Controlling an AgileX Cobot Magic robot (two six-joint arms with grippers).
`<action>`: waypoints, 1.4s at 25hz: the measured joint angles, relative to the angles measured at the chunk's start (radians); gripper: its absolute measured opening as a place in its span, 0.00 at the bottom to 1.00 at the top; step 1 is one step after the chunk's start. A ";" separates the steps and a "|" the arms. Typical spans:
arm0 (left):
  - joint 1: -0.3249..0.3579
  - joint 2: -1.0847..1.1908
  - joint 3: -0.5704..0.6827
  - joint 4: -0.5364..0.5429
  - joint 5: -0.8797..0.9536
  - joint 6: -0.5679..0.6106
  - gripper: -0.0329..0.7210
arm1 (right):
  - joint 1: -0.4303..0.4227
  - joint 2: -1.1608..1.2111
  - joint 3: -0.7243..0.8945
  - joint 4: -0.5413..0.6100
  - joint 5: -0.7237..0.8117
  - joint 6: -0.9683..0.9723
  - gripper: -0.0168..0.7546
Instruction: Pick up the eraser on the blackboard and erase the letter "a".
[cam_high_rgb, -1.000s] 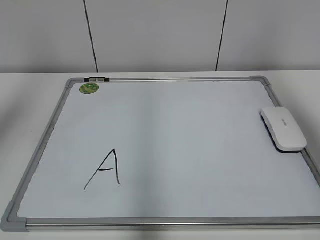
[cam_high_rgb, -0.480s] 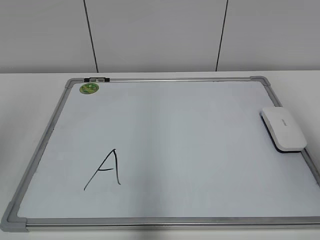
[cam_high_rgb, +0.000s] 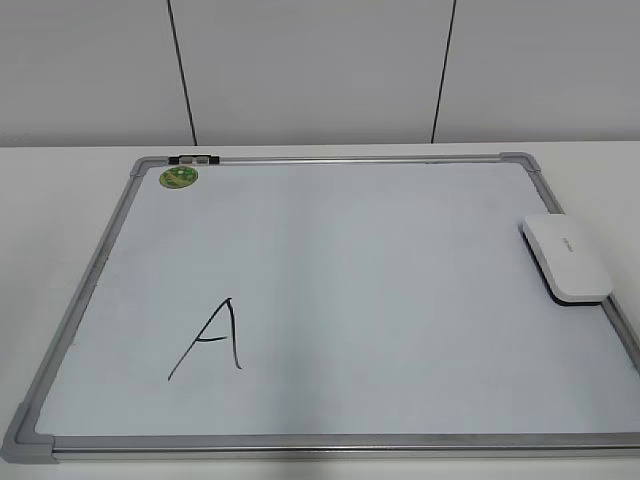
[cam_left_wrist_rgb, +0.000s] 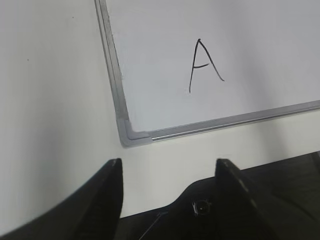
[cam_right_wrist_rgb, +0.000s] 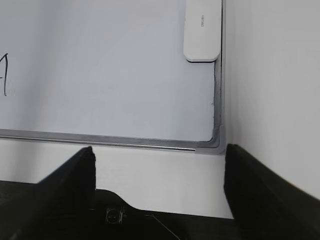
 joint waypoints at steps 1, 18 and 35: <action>0.000 -0.038 0.019 0.005 0.002 -0.002 0.61 | 0.005 -0.024 0.018 0.000 0.000 0.000 0.79; 0.000 -0.325 0.300 0.109 0.005 -0.012 0.61 | 0.014 -0.276 0.403 -0.097 0.002 0.033 0.79; 0.000 -0.325 0.345 0.157 -0.153 -0.012 0.61 | 0.014 -0.277 0.473 -0.135 -0.128 0.083 0.78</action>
